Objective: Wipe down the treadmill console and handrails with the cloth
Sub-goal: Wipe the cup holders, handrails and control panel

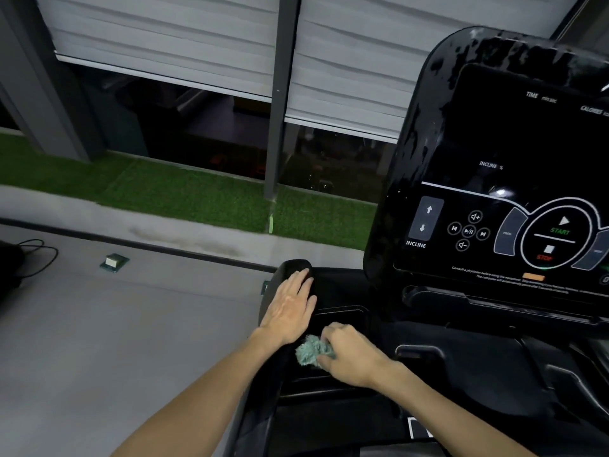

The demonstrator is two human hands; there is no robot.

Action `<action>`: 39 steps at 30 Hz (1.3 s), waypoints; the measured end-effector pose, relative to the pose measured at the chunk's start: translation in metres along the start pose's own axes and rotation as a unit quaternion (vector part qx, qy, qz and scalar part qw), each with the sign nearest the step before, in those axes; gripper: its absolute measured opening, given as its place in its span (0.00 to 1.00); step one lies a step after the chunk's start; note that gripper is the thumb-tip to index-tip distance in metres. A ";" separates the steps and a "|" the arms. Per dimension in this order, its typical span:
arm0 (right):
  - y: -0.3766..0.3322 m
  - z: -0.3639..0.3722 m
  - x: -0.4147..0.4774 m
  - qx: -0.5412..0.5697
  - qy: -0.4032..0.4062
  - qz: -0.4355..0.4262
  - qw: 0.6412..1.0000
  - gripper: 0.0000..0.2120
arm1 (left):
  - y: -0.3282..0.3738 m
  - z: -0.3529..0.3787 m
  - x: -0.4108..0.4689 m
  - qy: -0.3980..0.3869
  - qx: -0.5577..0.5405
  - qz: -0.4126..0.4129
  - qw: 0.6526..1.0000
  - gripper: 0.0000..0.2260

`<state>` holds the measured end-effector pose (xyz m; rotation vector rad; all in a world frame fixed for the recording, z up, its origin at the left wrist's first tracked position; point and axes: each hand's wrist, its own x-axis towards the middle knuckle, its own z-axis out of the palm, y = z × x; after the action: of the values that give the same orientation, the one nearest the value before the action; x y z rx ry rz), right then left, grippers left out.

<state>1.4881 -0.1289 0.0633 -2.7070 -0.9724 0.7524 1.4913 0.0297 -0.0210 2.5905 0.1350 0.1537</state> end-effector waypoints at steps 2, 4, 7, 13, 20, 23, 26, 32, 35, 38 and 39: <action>-0.001 0.007 0.002 0.031 -0.014 0.014 0.999 0.08 | 0.000 0.006 0.000 -0.002 0.013 -0.010 1.000 0.24; -0.001 0.011 0.005 0.092 -0.033 0.032 0.995 0.08 | -0.001 0.008 0.000 0.008 0.007 -0.002 1.000 0.23; -0.005 0.020 0.012 0.106 -0.058 0.031 0.992 0.12 | -0.003 0.009 -0.002 0.028 -0.015 0.008 0.999 0.22; 0.001 0.025 0.032 0.153 0.120 0.152 0.969 0.07 | -0.008 0.010 0.000 0.045 -0.068 0.015 0.997 0.20; -0.024 0.036 0.026 0.105 0.132 0.051 0.984 0.17 | -0.009 0.008 0.002 0.050 -0.115 -0.004 0.992 0.19; -0.021 0.029 0.014 0.028 0.066 -0.038 0.997 0.09 | -0.009 0.010 0.002 0.049 -0.117 -0.012 0.992 0.20; -0.021 0.019 0.006 -0.098 0.011 -0.132 0.986 0.09 | -0.009 0.009 0.002 0.041 -0.111 -0.014 0.993 0.20; -0.018 0.016 -0.005 -0.297 -0.034 -0.257 0.919 0.20 | -0.006 0.005 0.001 0.022 -0.093 -0.010 0.995 0.21; -0.013 0.013 -0.007 -0.317 -0.048 -0.291 0.901 0.17 | -0.005 0.003 -0.002 0.009 -0.089 -0.011 0.996 0.21; 0.005 -0.002 -0.008 -0.276 -0.073 -0.279 0.917 0.17 | -0.003 0.002 0.000 0.011 -0.081 -0.011 0.997 0.21; 0.011 -0.003 -0.008 -0.243 -0.078 -0.286 0.923 0.16 | -0.003 0.002 0.000 0.015 -0.080 -0.011 0.997 0.21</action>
<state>1.4900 -0.1421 0.0655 -2.4972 -2.1058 0.6703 1.4913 0.0312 -0.0243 2.4270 0.1558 0.1866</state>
